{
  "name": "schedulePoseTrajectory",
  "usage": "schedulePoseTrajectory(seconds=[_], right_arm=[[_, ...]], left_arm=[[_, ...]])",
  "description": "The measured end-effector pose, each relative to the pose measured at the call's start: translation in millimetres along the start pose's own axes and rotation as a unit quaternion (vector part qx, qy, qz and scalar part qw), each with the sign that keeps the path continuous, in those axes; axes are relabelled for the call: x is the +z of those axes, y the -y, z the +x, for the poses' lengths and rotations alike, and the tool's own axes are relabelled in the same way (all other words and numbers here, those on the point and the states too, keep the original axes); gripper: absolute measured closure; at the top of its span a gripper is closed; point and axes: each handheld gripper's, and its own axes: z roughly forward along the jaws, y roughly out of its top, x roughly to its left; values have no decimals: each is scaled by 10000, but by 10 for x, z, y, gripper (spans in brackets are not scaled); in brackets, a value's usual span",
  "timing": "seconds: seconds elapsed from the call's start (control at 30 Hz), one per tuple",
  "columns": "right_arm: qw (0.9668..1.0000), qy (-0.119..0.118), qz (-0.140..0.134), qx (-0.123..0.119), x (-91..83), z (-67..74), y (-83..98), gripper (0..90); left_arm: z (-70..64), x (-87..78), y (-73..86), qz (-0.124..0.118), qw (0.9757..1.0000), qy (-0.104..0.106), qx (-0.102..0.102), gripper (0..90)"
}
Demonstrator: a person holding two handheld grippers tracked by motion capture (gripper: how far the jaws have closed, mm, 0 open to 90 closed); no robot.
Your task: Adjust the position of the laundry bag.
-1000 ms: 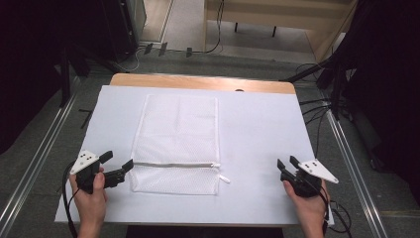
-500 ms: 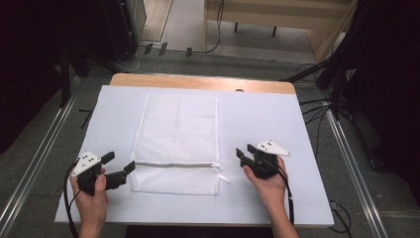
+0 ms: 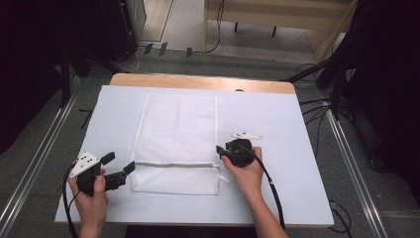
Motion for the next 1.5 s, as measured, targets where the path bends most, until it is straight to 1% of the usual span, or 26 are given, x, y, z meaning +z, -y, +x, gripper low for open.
schedulePoseTrajectory(seconds=[0.03,0.1,0.2,0.23,0.27,0.3,0.33,0.37,0.4,0.47,0.5,0.53,0.63,0.83,0.97,1.0,1.07,1.13,1.17,1.2,1.23,1.27,1.3,1.33,1.43,1.5], right_arm=[[10000,37,26,-15,33,44,3,549],[10000,32,18,-3,37,57,7,556],[9998,52,132,-128,80,123,39,597],[9995,211,129,-214,95,166,60,610],[9995,211,129,-214,95,166,60,610],[9984,429,117,-360,106,224,68,633],[9984,429,117,-360,106,224,68,633],[9967,620,118,-518,113,272,77,646],[9947,764,96,-687,124,320,88,689],[9940,766,62,-780,142,390,100,841],[9946,706,76,-758,145,392,93,888],[9946,706,76,-758,145,392,93,888],[9973,508,127,-511,132,327,65,900],[9986,373,1,-370,40,252,50,900],[9989,362,-62,-306,-57,153,52,900],[9990,348,-61,-273,-107,88,66,900],[9991,355,-84,-230,-163,18,89,900],[9991,365,-93,-210,-194,-16,104,900],[9992,334,-104,-169,-253,-91,133,900],[9992,334,-104,-169,-253,-91,133,900],[9992,354,-123,-165,-308,-163,163,900],[9992,354,-123,-165,-308,-163,163,900],[9991,379,-125,-144,-366,-224,187,900],[9991,379,-125,-144,-366,-224,187,900],[9991,388,-92,-147,-452,-323,234,900],[9988,415,-97,-221,-484,-356,250,900]], left_arm=[[0,5,5,15,10000,22,4,141],[-9,18,13,23,10000,67,-62,141],[-39,45,24,72,9999,137,-69,142],[-57,53,25,86,9998,151,-52,142],[-57,53,25,86,9998,151,-52,142],[-73,55,26,90,9998,154,-43,142],[-73,55,26,90,9998,154,-43,142],[-80,57,29,90,9998,162,-50,142],[-86,57,32,118,9998,151,-25,142],[-111,73,42,164,9998,150,-2,143],[-116,79,44,172,9997,164,8,143],[-116,79,44,172,9997,164,8,143],[-129,83,49,204,9997,143,40,144],[-114,67,50,174,9998,126,-9,143],[-113,71,53,186,9998,120,-8,144],[-115,72,54,192,9997,124,9,144],[-132,82,55,216,9997,143,42,144],[-139,86,55,231,9996,139,53,144],[-149,94,58,230,9996,157,73,144],[-149,94,58,230,9996,157,73,144],[-154,95,58,245,9995,157,75,144],[-160,96,58,256,9995,155,74,144],[-170,100,60,249,9995,160,80,144],[-170,100,60,249,9995,160,80,144],[-185,94,66,226,9995,203,38,144],[-188,92,70,222,9995,210,31,144]])
